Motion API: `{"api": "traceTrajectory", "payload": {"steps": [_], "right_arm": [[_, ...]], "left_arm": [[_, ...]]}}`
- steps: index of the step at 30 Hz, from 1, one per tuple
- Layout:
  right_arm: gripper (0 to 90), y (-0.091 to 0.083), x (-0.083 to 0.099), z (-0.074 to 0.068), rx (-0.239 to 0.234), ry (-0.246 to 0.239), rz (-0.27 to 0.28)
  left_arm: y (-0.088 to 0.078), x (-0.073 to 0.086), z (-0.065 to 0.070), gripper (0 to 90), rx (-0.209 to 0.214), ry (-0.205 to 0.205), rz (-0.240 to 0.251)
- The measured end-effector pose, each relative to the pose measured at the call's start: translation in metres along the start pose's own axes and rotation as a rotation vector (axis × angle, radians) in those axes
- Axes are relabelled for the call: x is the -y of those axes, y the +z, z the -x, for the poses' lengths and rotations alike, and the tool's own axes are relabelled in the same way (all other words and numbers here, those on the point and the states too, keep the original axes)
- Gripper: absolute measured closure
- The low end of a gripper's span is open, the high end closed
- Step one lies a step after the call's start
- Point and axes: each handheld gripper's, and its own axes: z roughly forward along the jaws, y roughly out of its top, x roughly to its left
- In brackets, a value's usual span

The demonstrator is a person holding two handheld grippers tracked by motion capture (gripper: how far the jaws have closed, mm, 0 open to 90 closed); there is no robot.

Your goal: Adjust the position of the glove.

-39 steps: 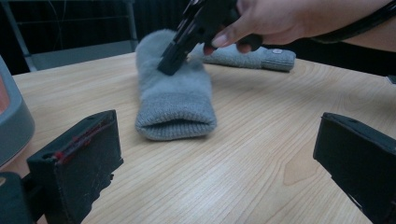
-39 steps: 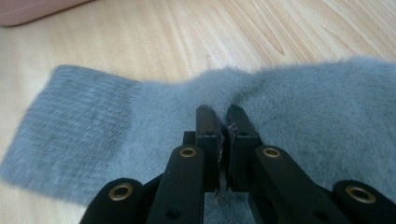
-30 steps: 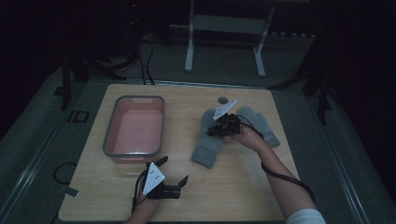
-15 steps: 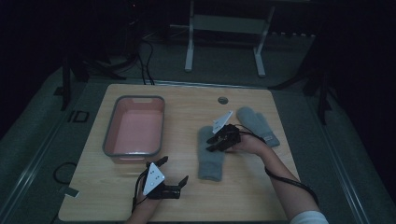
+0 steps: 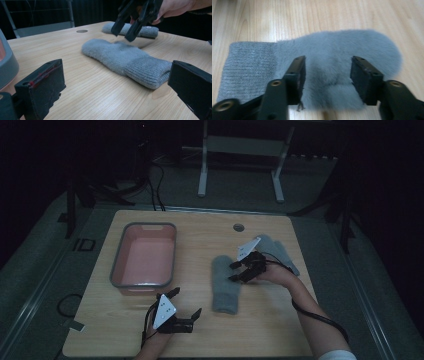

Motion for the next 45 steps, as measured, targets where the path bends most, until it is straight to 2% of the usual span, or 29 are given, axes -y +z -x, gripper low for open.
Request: {"api": "traceTrajectory", "payload": {"steps": [2,3,7,9,11,13,14,16,18,21,23,27,30,33,38,42,45], "right_arm": [[36.9,-0.008,0.002,0.0,0.019,0.02,0.02],[33.1,-0.012,0.004,0.0,0.048,0.035,0.026],[35.5,-0.033,0.015,0.001,0.115,0.082,0.081],[35.5,-0.044,0.023,0.004,0.152,0.124,0.104],[35.3,-0.054,0.031,0.006,0.201,0.17,0.139],[27.6,-0.064,0.041,0.008,0.289,0.227,0.181],[26.9,-0.068,0.045,0.009,0.307,0.261,0.209],[25.7,-0.075,0.054,0.011,0.357,0.278,0.228],[27.3,-0.081,0.063,0.015,0.402,0.311,0.253],[30.6,-0.09,0.078,0.023,0.484,0.388,0.281],[30.7,-0.093,0.087,0.029,0.535,0.446,0.249],[34.3,-0.088,0.106,0.041,0.6,0.564,0.175],[42.3,-0.083,0.119,0.049,0.582,0.639,0.187],[42.1,-0.074,0.127,0.053,0.585,0.662,0.185],[41.7,-0.055,0.135,0.057,0.598,0.655,0.137],[43.3,-0.047,0.14,0.054,0.599,0.646,0.134],[49.1,-0.044,0.139,0.05,0.617,0.623,0.111]], "left_arm": [[0.0,0.0,0.0,1.2,0.0,-0.001,0.001],[0.0,0.0,0.0,1.2,0.0,-0.001,0.001],[0.0,0.0,0.0,1.2,0.0,-0.001,0.001],[0.0,0.0,0.0,1.2,0.0,-0.002,0.001],[0.0,0.0,0.0,1.2,0.0,-0.001,0.0],[0.0,0.0,0.0,1.2,-0.001,0.0,0.0],[0.0,0.0,0.0,1.2,-0.001,0.0,0.0],[0.0,0.0,0.0,1.2,-0.001,-0.001,0.0],[0.0,0.0,0.0,1.2,-0.001,-0.001,0.0],[0.0,0.0,0.0,1.2,-0.002,-0.002,0.0],[0.0,0.0,0.0,1.2,-0.002,-0.003,0.0],[0.0,0.0,0.0,1.2,-0.001,-0.001,-0.001],[0.0,0.0,0.0,1.2,-0.002,-0.003,0.0],[0.0,0.0,0.0,1.2,-0.002,-0.003,0.0],[0.0,0.0,0.0,1.2,-0.001,-0.006,0.0],[0.0,0.0,0.0,1.2,-0.001,-0.01,0.001],[0.0,0.0,0.0,1.2,-0.002,-0.01,0.0]]}}
